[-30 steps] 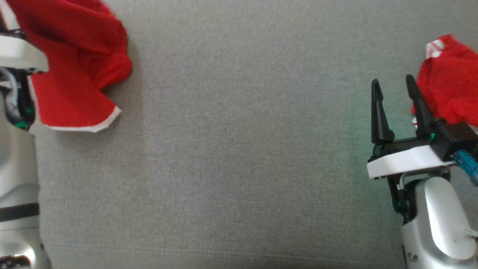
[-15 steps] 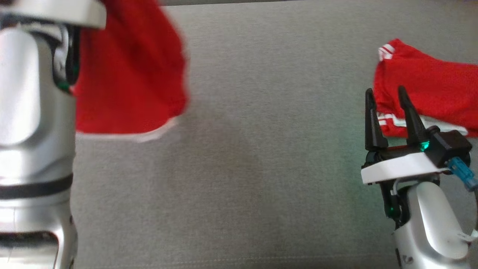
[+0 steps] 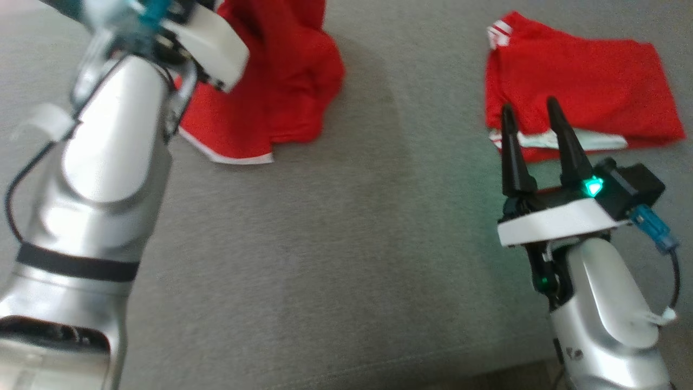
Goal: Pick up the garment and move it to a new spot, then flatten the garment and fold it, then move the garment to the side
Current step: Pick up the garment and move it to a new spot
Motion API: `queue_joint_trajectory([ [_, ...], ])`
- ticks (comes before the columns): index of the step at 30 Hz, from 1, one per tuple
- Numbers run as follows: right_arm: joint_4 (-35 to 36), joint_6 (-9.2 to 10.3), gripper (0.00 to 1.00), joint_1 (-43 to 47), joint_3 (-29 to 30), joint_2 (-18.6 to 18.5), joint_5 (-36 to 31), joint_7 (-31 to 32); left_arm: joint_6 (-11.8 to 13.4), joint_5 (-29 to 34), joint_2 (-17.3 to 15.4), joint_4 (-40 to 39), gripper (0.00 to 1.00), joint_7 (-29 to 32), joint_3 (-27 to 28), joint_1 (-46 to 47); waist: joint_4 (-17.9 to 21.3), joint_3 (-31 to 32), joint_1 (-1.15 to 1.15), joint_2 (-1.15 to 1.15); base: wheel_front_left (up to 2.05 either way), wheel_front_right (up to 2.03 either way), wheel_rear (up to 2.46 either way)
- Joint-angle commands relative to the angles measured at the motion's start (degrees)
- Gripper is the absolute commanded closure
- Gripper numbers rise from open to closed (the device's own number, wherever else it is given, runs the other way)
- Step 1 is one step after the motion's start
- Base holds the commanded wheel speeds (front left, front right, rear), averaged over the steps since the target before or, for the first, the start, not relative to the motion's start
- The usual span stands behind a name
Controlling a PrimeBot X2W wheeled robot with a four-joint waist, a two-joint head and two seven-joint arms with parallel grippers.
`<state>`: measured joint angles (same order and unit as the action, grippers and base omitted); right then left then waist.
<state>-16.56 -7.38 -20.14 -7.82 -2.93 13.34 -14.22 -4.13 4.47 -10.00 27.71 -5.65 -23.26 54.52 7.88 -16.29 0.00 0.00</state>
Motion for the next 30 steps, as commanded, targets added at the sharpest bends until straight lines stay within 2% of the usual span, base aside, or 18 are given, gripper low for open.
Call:
queue_joint_trajectory([
  [1, 1.53, -0.11, 0.0, -1.93, -1.54, 0.05, 0.68, -0.66, -0.25, 0.32, -1.09, -1.14, 1.0, -0.01, 1.19, 3.54, 2.91, -2.39, 0.0, 0.0, 0.0, 0.0, 0.0],
  [9, 2.35, -0.11, 0.0, -2.99, -3.56, 0.05, 3.89, -0.76, -0.92, 0.08, 5.61, 6.93, 1.0, -3.55, -5.17, 6.0, 7.67, -4.57, 0.0, 0.0, 0.0, 0.0, 0.0],
  [10, 2.36, -0.11, 0.0, -2.89, -3.58, 0.05, 3.93, -0.76, -1.14, -0.38, 6.15, 7.81, 0.67, -3.96, -6.32, 5.91, 7.9, -4.53, 0.0, 0.0, 0.0, 0.0, 0.0],
  [11, 2.37, -0.11, 0.0, -2.81, -3.6, 0.05, 3.96, -0.76, -1.47, -0.8, 6.52, 8.75, 0.0, -4.14, -7.73, 5.78, 8.07, -4.47, 0.0, 0.0, 0.0, 0.0, 0.0],
  [15, 2.26, -0.11, 0.0, -2.72, -3.32, 0.05, 3.87, -0.77, -2.27, -2.02, 7.02, 12.32, 0.0, -4.25, -12.88, 5.3, 8.11, -4.0, 0.0, 0.0, 0.0, 0.0, 0.0],
  [20, 2.19, -0.11, 0.0, -2.49, -2.69, 0.05, 3.02, -0.77, -1.68, -4.89, 7.1, 14.79, 0.0, -5.31, -14.73, 5.34, 5.95, -2.96, 0.0, 0.0, 0.0, 0.0, 0.0],
  [25, 1.95, -0.11, 0.0, -1.81, -1.63, 0.05, 1.61, -0.77, 0.99, -8.01, 7.06, 16.58, 0.0, -7.37, -12.17, 5.78, 1.47, -0.92, 0.0, 0.0, 0.0, 0.0, 0.0],
  [30, 1.82, -0.11, 0.0, -0.67, 0.21, 0.05, -0.45, -0.77, 3.54, -11.96, 5.41, 16.67, 0.0, -8.95, -7.41, 3.74, -4.54, 2.1, 0.0, 0.0, 0.0, 0.0, 0.0],
])
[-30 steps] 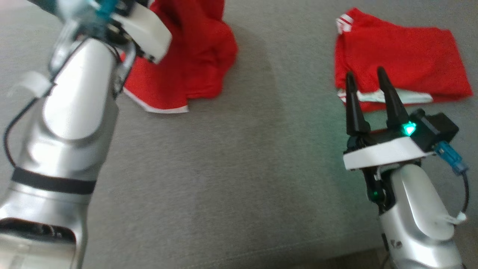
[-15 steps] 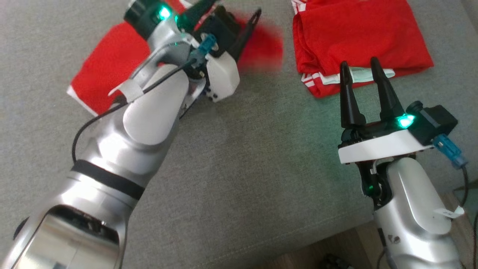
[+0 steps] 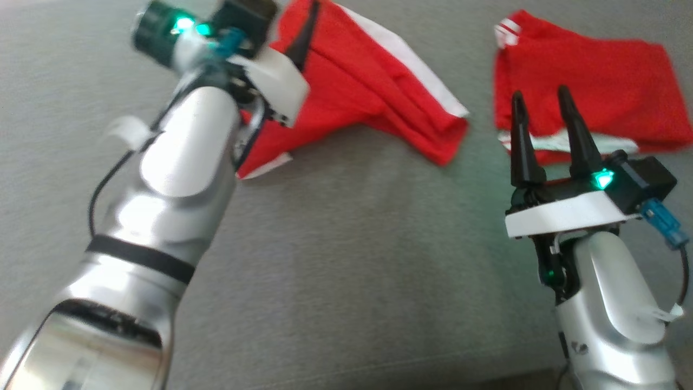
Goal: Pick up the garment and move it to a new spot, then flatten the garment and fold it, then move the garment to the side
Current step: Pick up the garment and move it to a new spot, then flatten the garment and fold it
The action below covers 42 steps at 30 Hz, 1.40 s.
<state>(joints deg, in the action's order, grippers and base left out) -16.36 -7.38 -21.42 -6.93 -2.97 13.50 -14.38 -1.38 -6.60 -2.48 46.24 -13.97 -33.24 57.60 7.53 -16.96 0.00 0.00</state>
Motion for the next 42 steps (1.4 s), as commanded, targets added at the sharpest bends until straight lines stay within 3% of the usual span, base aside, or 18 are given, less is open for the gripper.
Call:
queue_joint_trajectory([
  [1, 1.6, -0.11, 0.0, 0.9, -0.4, 0.09, -0.99, -0.62, 1.26, -1.75, -2.7, -2.22, 0.0, -0.78, 3.66, -0.2, -5.34, 3.35, 0.0, 0.0, 0.0, 0.0, 0.0],
  [9, 1.25, -0.11, 0.0, 3.9, 3.37, 0.09, -5.13, -0.5, 3.35, -7.61, -6.58, -11.1, 0.0, -1.01, 11.93, -12.01, -15.61, 6.94, 0.0, 0.0, 0.0, 0.0, 0.0],
  [18, 2.64, -0.11, 0.0, 8.08, 6.73, 0.09, -6.67, 0.6, 2.77, -9.29, -7.37, -23.06, 0.0, -1.02, 16.86, -28.14, -21.37, 9.53, 0.0, 0.0, 0.0, 0.0, 0.0],
  [29, 3.78, -0.11, 0.0, 12.5, 6.67, 0.09, -6.35, 1.71, 1.3, -5.88, -3.08, -36.98, 0.0, -1.02, 23.07, -44.99, -21.29, 11.09, 0.0, 0.0, 0.0, 0.0, 0.0],
  [42, 4.79, -0.11, 0.0, 11.21, 1.59, 0.09, -6.69, 3.4, -0.71, -4.1, -0.67, -38.38, 0.0, -1.03, 28.05, -47.02, -19.58, 10.57, 0.0, 0.0, 0.0, 0.0, 0.0],
])
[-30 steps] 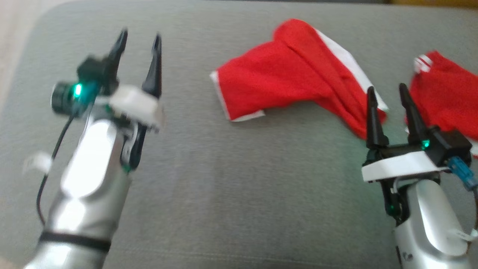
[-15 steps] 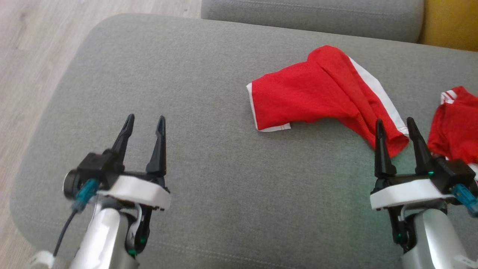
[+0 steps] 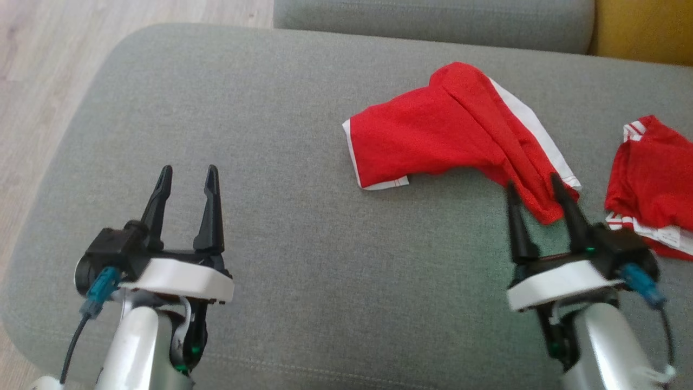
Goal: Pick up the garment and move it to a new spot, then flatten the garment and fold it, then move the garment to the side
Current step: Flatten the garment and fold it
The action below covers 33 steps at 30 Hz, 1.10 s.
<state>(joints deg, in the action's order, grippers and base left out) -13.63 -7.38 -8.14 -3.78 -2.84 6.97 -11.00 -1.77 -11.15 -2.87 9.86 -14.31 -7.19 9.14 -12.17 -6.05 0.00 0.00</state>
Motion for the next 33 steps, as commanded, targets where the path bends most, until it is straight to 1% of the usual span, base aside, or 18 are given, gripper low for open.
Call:
queue_joint_trajectory([
  [1, 2.18, -0.11, 0.0, -2.46, -2.69, -0.04, -0.14, 0.37, -0.48, 0.49, -0.22, -1.92, 0.0, -0.69, 2.04, 1.36, 0.2, -0.74, 0.0, 0.0, 0.0, 0.0, 0.0],
  [6, 0.93, -0.11, 0.0, -4.75, -9.33, -0.04, 1.09, 2.8, -1.27, 0.79, -0.07, -1.45, 0.0, -0.69, 1.9, 1.73, 0.09, -2.53, 0.0, 0.0, 0.0, 0.0, 0.0],
  [7, -0.47, -0.11, 0.0, -5.82, -12.24, -0.04, 2.93, 4.32, -1.37, 0.64, -0.04, -1.32, 0.0, -0.69, 1.86, 2.14, -0.25, -3.17, 0.0, 0.0, 0.0, 0.0, 0.0],
  [9, -2.53, -0.11, 0.0, -7.14, -14.97, -0.04, 4.87, 6.4, -1.37, 0.16, -0.03, -1.23, 0.0, -0.69, 1.55, 2.58, -0.72, -3.81, 0.0, 0.0, 0.0, 0.0, 0.0],
  [13, -7.97, -0.11, 0.0, -11.1, -17.92, -0.04, 8.13, 11.16, -1.07, -0.97, -0.02, -1.09, 0.0, -0.69, 0.58, 3.56, -2.27, -5.48, 0.0, 0.0, 0.0, 0.0, 0.0],
  [15, -10.89, -0.11, 0.0, -13.3, -17.81, -0.04, 9.46, 12.94, -0.71, -1.8, -0.02, -1.06, 0.0, -0.69, -0.13, 4.1, -3.46, -6.28, 0.0, 0.0, 0.0, 0.0, 0.0],
  [16, -10.89, -0.11, 0.0, -13.3, -17.81, -0.04, 9.46, 12.94, -0.71, -1.8, -0.02, -1.06, 0.0, -0.69, -0.13, 4.1, -3.46, -6.28, 0.0, 0.0, 0.0, 0.0, 0.0],
  [18, -13.81, -0.11, 0.0, -15.5, -16.89, -0.04, 9.91, 14.02, -0.27, -2.69, -0.02, -1.02, 0.0, -0.69, -0.94, 4.5, -4.73, -6.95, 0.0, 0.0, 0.0, 0.0, 0.0],
  [25, -22.32, -0.11, 0.0, -21.28, -13.9, -0.29, 9.2, 16.16, 0.92, -4.89, -0.01, -0.84, 0.0, -0.69, -2.6, 5.15, -8.33, -9.12, 0.0, 0.0, 0.0, 0.0, 0.0],
  [32, -27.64, -0.11, 0.0, -24.51, -12.97, -0.56, 8.23, 16.54, 1.54, -6.02, -0.01, -0.93, 0.0, -0.69, -3.08, 5.71, -9.98, -10.23, 0.0, 0.0, 0.0, 0.0, 0.0],
  [33, -28.19, -0.11, 0.13, -24.82, -13.13, -0.54, 8.33, 16.63, 1.62, -6.08, -0.01, -0.95, 0.0, -0.69, -3.19, 5.74, -10.06, -10.29, 0.0, 0.0, 0.0, 0.0, 0.0],
])
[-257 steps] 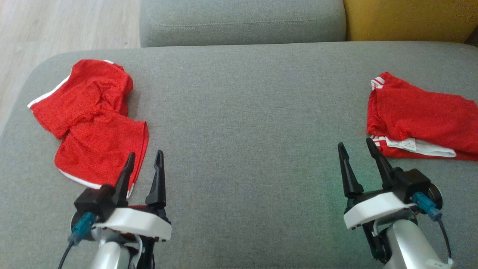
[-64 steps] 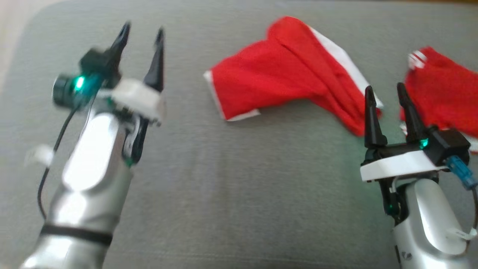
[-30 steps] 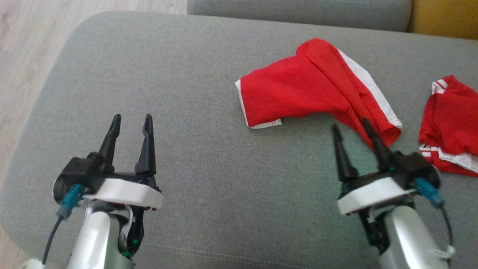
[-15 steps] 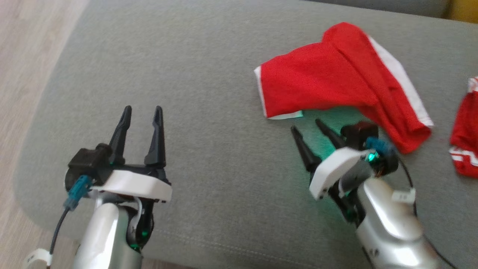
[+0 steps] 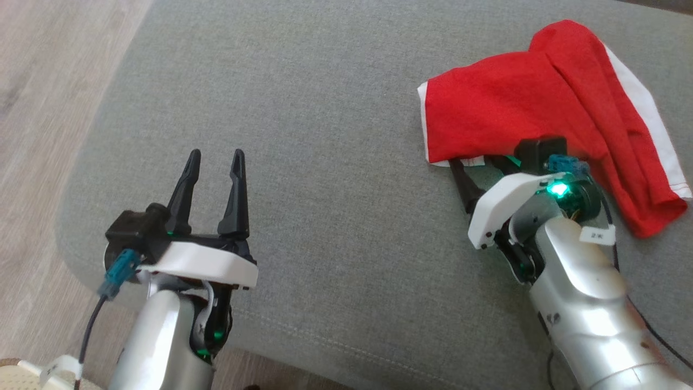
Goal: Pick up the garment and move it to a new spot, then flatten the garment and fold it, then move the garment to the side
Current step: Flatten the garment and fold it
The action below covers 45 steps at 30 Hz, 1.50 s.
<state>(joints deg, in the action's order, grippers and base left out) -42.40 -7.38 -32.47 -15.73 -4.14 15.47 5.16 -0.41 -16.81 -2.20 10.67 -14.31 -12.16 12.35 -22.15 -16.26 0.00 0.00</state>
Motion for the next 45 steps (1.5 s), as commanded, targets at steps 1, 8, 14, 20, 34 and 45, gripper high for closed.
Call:
queue_joint_trajectory([
  [1, 0.11, -0.11, 0.64, -0.78, -1.37, 0.77, -0.09, 0.52, 0.34, -0.46, -0.68, -1.78, 0.0, -0.69, 1.67, 2.58, -0.12, -0.11, 0.0, 0.0, 0.0, 0.0, 0.0],
  [8, -0.92, -0.11, 1.0, -1.43, -3.36, 0.92, 1.79, -0.63, 0.72, -0.22, -0.68, -1.56, 0.0, -0.69, 2.18, 2.44, 1.15, 1.19, 0.0, 0.0, 0.0, 0.0, 0.0],
  [14, 4.09, -0.11, 1.0, -0.24, -5.52, 1.03, 7.01, -2.36, 0.33, 0.72, -0.68, -1.46, 0.0, -0.69, 3.0, 1.67, 4.5, 3.66, 0.0, 0.0, 0.0, 0.0, 0.0],
  [20, 12.52, -0.11, 1.0, 2.13, -4.6, -0.51, 11.91, -1.89, -0.03, 1.83, -0.68, -1.25, 0.0, -0.69, 4.12, 0.28, 9.16, 7.1, 0.0, 0.0, 0.0, 0.0, 0.0],
  [34, 30.33, -0.11, 1.0, 12.61, 13.57, -0.94, 9.65, 6.7, -0.39, 2.65, -0.68, -1.63, 0.0, -0.69, 5.38, -2.15, 18.1, 10.64, 0.0, 0.0, 0.0, 0.0, 0.0],
  [45, 38.4, -0.11, 1.0, 18.0, 29.58, 0.97, -7.1, 12.23, -0.9, 2.91, -0.68, -1.84, 0.0, -0.69, 3.76, -0.97, 23.36, 9.11, 0.0, 0.0, 0.0, 0.0, 0.0],
])
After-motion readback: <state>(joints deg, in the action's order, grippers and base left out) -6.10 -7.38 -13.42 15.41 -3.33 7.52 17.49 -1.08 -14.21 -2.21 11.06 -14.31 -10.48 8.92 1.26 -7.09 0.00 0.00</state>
